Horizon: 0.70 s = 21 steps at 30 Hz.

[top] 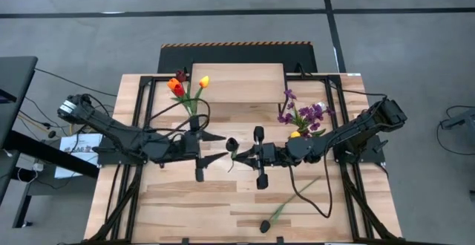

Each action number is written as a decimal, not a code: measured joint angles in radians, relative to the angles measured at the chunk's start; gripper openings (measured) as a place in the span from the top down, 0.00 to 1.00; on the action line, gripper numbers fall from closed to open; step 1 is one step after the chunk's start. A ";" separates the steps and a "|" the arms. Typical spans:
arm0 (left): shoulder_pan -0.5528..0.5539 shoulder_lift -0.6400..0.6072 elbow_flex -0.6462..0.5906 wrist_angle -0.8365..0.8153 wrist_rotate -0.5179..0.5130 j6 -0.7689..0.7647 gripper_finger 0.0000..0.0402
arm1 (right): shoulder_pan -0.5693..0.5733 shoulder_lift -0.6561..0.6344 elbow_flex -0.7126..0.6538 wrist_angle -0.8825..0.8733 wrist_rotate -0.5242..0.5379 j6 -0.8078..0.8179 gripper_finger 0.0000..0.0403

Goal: Pick and place flowers into a vace then onto a shelf
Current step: Put the left black flower into the transparent vase

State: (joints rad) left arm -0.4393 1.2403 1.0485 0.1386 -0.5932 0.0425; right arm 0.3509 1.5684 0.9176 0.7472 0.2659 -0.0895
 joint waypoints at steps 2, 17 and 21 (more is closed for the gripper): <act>0.018 0.004 -0.023 0.028 0.019 0.000 0.51 | 0.000 0.000 0.000 -0.001 -0.002 0.000 1.00; 0.109 0.039 -0.020 0.052 0.222 -0.096 0.51 | 0.000 0.000 0.000 -0.003 0.002 -0.023 1.00; 0.100 0.038 -0.020 -0.021 0.244 -0.119 0.51 | 0.000 0.000 0.000 0.004 0.011 -0.025 1.00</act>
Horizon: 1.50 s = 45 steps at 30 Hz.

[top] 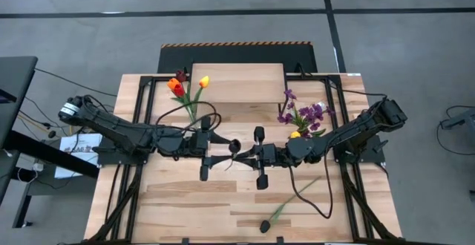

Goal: Pick and place flowers into a vace then onto a shelf
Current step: Put the left black flower into the transparent vase

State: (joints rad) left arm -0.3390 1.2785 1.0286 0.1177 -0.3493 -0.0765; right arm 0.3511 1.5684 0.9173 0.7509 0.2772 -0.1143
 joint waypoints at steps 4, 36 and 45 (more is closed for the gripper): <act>-0.020 0.002 0.000 -0.041 -0.004 -0.014 0.51 | 0.000 0.000 0.000 0.001 0.012 -0.001 1.00; 0.023 0.077 0.003 0.104 0.011 0.075 0.51 | 0.000 0.000 0.001 -0.004 0.016 0.001 1.00; 0.006 0.073 0.005 0.138 -0.033 0.118 0.55 | 0.002 0.000 0.001 -0.018 0.010 0.000 1.00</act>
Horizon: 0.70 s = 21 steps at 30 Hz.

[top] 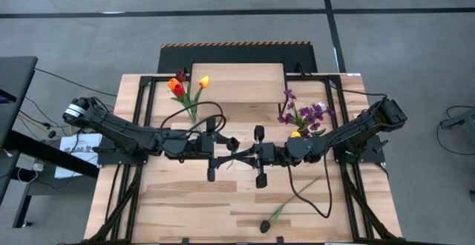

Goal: Pick and place flowers into a vace then onto a shelf
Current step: Put the left black flower into the transparent vase

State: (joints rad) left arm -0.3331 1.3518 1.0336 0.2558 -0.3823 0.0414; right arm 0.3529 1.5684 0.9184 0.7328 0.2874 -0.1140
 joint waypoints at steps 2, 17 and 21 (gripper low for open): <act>0.000 0.000 0.000 -0.009 0.007 -0.001 0.61 | 0.000 0.000 0.000 -0.001 0.002 0.000 1.00; 0.000 -0.001 0.021 -0.080 0.061 0.063 0.99 | 0.000 0.000 0.000 -0.019 0.001 0.009 0.65; -0.005 -0.044 0.039 -0.131 0.016 0.074 1.00 | 0.002 0.000 0.000 -0.045 0.001 0.009 0.49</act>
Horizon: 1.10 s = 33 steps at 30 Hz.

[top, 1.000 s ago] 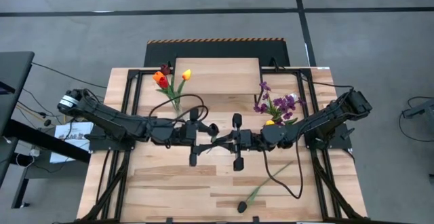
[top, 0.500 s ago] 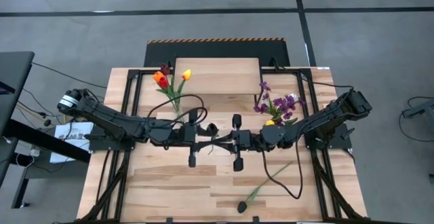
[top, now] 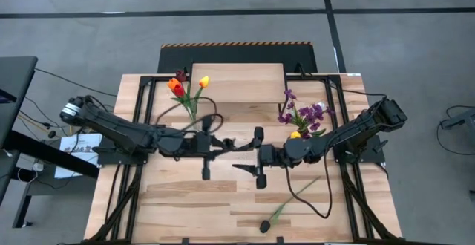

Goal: Pick and place flowers into a vace then onto a shelf
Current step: Put the left black flower into the transparent vase

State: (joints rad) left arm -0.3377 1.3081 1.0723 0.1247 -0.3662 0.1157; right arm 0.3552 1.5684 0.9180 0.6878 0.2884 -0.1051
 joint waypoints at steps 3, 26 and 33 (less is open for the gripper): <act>-0.016 -0.061 0.008 -0.054 -0.080 0.021 1.00 | 0.007 0.000 -0.001 -0.013 0.000 0.000 0.41; -0.193 -0.439 -0.433 0.463 -0.757 0.360 1.00 | 0.044 0.000 -0.001 -0.030 0.001 0.000 0.35; -0.193 -0.471 -0.487 0.562 -0.787 0.441 1.00 | 0.044 0.000 -0.001 -0.030 0.001 0.000 0.35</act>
State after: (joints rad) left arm -0.5307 0.8371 0.5858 0.6868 -1.1530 0.5562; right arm 0.3992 1.5684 0.9173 0.6575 0.2890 -0.1053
